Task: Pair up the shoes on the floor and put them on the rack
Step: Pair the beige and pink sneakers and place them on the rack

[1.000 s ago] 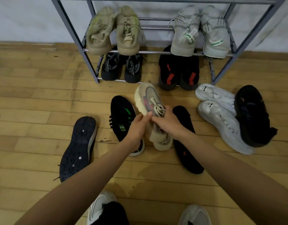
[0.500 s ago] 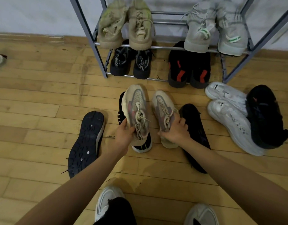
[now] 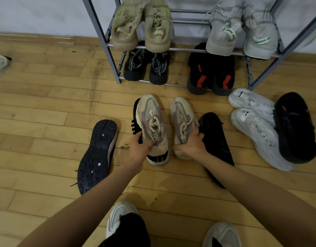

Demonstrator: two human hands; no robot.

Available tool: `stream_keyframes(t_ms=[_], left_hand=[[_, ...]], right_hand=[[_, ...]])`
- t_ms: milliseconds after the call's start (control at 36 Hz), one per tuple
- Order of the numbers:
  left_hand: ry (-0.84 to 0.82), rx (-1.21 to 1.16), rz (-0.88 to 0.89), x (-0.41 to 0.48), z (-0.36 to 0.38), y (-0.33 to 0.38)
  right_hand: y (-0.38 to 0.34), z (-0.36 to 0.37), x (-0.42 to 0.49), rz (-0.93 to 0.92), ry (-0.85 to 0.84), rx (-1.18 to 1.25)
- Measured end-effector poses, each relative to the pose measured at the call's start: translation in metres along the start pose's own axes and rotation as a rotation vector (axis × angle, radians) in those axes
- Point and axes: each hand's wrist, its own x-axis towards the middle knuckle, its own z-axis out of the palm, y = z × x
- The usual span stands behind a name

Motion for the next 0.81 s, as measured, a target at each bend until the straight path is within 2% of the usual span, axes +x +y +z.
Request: stream_keyframes(t_ms=[167,278,556,806], left_hand=[[-0.038,-0.113,-0.004,-0.008,0.006,0.018],[-0.035,-0.172,0.042,-0.021,0.012,0.023],[0.001,-0.177,0.406,-0.062,0.023,0.044],[-0.019,-0.191,0.671,-0.083,0.028,0.104]], right_hand=[[0.002,-0.013,-0.009,-0.052,0.033,0.228],[0.004,-0.028,-0.025,-0.16,0.072,0.265],[0.004,-0.056,-0.073,-0.426,0.3,0.342],[-0.042,-0.1,-0.083,-0.603,0.518,0.398]])
